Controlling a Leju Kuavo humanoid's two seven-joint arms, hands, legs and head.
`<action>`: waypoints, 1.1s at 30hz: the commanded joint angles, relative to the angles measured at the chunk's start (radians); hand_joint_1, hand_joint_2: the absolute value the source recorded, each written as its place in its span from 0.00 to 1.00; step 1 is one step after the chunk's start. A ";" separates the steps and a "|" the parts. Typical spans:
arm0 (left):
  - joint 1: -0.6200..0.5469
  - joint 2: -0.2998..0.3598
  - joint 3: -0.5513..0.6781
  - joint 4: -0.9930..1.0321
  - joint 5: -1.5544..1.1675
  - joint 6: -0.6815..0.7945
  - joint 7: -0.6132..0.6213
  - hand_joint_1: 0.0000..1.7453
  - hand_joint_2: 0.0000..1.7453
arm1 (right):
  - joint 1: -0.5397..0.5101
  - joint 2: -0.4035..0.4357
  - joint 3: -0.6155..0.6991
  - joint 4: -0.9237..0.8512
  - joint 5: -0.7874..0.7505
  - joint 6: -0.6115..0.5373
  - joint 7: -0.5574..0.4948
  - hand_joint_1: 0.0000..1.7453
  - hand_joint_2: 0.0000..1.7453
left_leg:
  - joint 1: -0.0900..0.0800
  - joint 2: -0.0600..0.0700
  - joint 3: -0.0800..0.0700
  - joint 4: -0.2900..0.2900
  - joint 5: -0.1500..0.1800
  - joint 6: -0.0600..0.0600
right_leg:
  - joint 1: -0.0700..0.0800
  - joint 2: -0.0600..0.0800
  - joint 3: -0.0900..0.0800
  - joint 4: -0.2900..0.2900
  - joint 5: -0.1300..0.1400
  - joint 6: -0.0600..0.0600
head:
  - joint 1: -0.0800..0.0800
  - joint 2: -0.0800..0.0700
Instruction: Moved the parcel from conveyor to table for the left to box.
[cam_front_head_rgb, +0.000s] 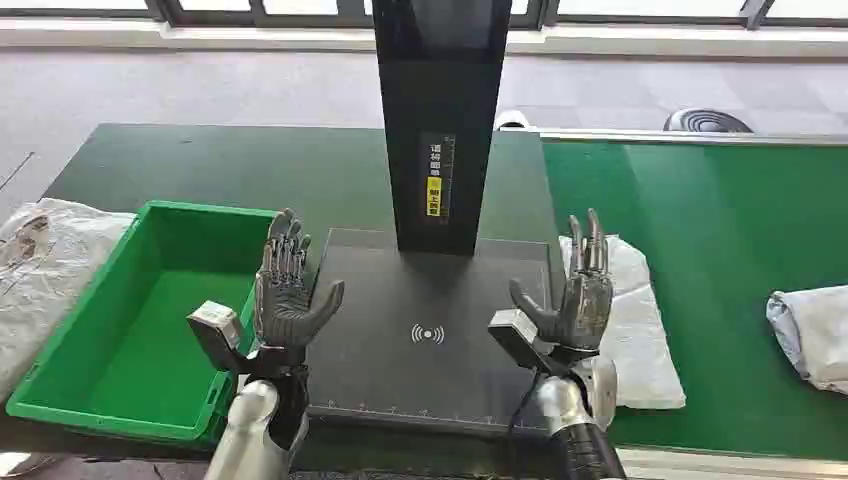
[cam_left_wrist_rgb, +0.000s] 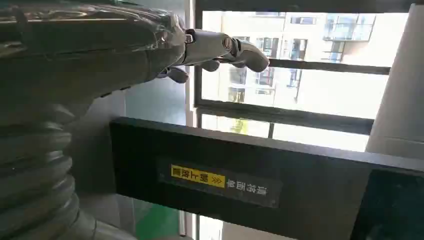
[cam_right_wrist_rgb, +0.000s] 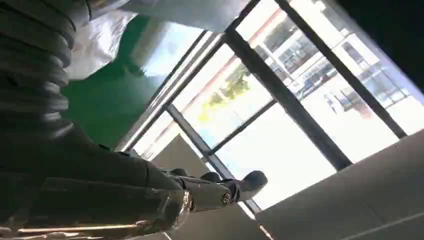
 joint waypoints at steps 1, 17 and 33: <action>0.084 -0.054 0.030 -0.011 0.007 -0.003 0.002 0.00 1.00 | -0.068 -0.015 -0.360 0.132 0.065 0.003 -0.016 0.00 1.00 | 0.000 0.001 0.004 -0.003 0.000 0.001 | 0.000 0.001 0.004 -0.004 0.001 0.000 | 0.000 0.000; 0.102 -0.056 0.047 -0.035 0.012 0.001 0.002 0.00 1.00 | -0.092 -0.013 -0.449 0.158 0.140 0.003 -0.019 0.00 1.00 | 0.000 0.004 0.003 -0.002 -0.001 0.001 | 0.001 0.003 0.002 -0.003 0.001 0.001 | 0.000 0.000; 0.101 -0.047 0.053 -0.037 0.009 -0.004 0.002 0.00 1.00 | -0.220 -0.126 -0.505 0.514 0.010 0.019 0.049 0.00 1.00 | 0.000 0.003 0.003 -0.002 0.000 0.000 | 0.000 0.002 0.002 -0.002 0.000 0.000 | 0.000 0.000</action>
